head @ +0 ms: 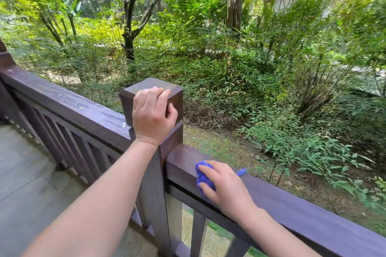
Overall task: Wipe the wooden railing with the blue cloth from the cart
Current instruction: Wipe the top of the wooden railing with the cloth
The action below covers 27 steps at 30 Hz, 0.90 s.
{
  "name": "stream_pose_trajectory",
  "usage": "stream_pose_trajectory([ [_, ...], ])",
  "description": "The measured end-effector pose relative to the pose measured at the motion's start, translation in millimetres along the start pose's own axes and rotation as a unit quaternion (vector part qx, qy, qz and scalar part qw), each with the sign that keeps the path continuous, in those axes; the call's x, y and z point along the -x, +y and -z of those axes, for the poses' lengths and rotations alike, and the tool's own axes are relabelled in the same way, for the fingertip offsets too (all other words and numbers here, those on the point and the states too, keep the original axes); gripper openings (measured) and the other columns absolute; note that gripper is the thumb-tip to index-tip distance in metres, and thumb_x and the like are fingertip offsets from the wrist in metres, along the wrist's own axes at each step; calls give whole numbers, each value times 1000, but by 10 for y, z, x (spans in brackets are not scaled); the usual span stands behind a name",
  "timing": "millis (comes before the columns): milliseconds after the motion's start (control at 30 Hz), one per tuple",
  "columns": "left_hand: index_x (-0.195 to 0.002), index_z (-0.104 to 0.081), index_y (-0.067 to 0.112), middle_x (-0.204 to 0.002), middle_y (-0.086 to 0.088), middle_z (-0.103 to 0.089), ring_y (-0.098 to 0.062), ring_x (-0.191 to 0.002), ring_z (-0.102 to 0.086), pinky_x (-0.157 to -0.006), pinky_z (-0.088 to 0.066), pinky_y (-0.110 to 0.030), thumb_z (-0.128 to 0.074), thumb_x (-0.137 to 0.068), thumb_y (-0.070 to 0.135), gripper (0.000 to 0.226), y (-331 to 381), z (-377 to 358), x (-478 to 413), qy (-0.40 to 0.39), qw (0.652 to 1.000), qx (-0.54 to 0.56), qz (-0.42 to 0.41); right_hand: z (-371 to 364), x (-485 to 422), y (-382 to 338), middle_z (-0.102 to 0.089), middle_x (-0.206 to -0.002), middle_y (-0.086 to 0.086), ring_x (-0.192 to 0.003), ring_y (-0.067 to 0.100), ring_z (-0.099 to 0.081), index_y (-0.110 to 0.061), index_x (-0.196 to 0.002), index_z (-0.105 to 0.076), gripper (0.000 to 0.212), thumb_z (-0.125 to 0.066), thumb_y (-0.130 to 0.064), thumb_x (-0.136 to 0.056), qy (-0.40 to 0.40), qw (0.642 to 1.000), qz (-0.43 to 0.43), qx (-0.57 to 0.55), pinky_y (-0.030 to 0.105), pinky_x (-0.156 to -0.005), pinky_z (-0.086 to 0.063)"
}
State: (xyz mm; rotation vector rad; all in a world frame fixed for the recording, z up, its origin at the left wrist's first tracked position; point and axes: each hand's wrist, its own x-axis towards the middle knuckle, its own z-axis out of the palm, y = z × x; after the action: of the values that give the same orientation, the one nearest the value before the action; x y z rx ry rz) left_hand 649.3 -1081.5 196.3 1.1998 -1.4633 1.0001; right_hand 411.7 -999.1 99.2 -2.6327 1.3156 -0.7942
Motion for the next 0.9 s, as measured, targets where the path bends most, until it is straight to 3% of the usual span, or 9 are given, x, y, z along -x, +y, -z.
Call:
stream_pose_trajectory([
  [133,-104,-71,5,-103,-15,-69,-39,-96,-63,-96,-47,-49,-60,-84,12,24,-1,-2,19,-2,1000,1,2,-25,-261,170,-63,-111,8,-101,32,-55,-13,-113,-64,33,-64,-27,-83,64,989,-136,-1,35,-88,-44],
  [200,-104,-71,5,-103,-15,-69,-40,-96,-64,-96,-47,-49,-60,-84,11,24,-12,7,21,0,1000,1,1,-145,-348,0,-64,-107,9,-98,33,-55,-12,-107,-65,29,-65,-25,-81,65,992,-109,9,37,-86,-46],
  [333,-105,-71,5,-103,-15,-69,-40,-97,-63,-96,-47,-49,-59,-85,12,24,4,11,14,2,1000,0,1,-152,-287,-50,-61,-117,2,-106,25,-53,-19,-117,-59,36,-57,-34,-84,-11,1000,18,2,34,-89,-45],
  [467,-103,-72,5,-102,-15,-69,-39,-96,-64,-97,-45,-47,-60,-84,11,24,3,5,5,1,1000,0,3,-105,-562,132,-61,-100,7,-94,32,-51,-15,-106,-63,27,-59,-31,-85,40,990,-126,44,39,-81,-44],
  [633,-104,-72,5,-103,-16,-69,-40,-96,-64,-98,-45,-48,-59,-85,12,24,3,2,4,3,1000,2,1,-232,-533,-171,-60,-96,5,-87,29,-51,-22,-107,-63,28,-60,-30,-80,-19,999,31,0,38,-75,-45],
  [700,-104,-72,5,-102,-16,-69,-39,-97,-64,-98,-46,-48,-59,-84,12,24,8,2,-3,-1,1000,0,3,-73,-655,-60,-62,-99,-1,-92,22,-55,-27,-108,-65,29,-63,-28,-79,49,992,-82,-84,35,-79,-46],
  [800,-104,-72,5,-102,-16,-69,-39,-96,-65,-97,-46,-48,-61,-83,11,24,9,2,17,-4,1000,0,6,136,-836,7,-68,-96,-9,-91,8,-60,-29,-98,-68,20,-64,-25,-79,105,922,-211,-306,25,-84,-44],
  [833,-104,-72,5,-101,-16,-69,-39,-96,-65,-97,-46,-48,-61,-83,11,24,3,3,12,-3,1000,0,4,146,-878,5,-69,-89,-10,-86,8,-60,-26,-90,-69,11,-64,-23,-81,95,912,-216,-336,25,-81,-44],
  [900,-104,-72,5,-101,-16,-69,-40,-96,-65,-97,-46,-48,-61,-83,11,24,-13,4,4,-4,1000,-2,6,119,-901,26,-69,-87,-8,-87,13,-60,-24,-80,-70,8,-63,-23,-84,33,939,-217,-263,28,-80,-42],
])
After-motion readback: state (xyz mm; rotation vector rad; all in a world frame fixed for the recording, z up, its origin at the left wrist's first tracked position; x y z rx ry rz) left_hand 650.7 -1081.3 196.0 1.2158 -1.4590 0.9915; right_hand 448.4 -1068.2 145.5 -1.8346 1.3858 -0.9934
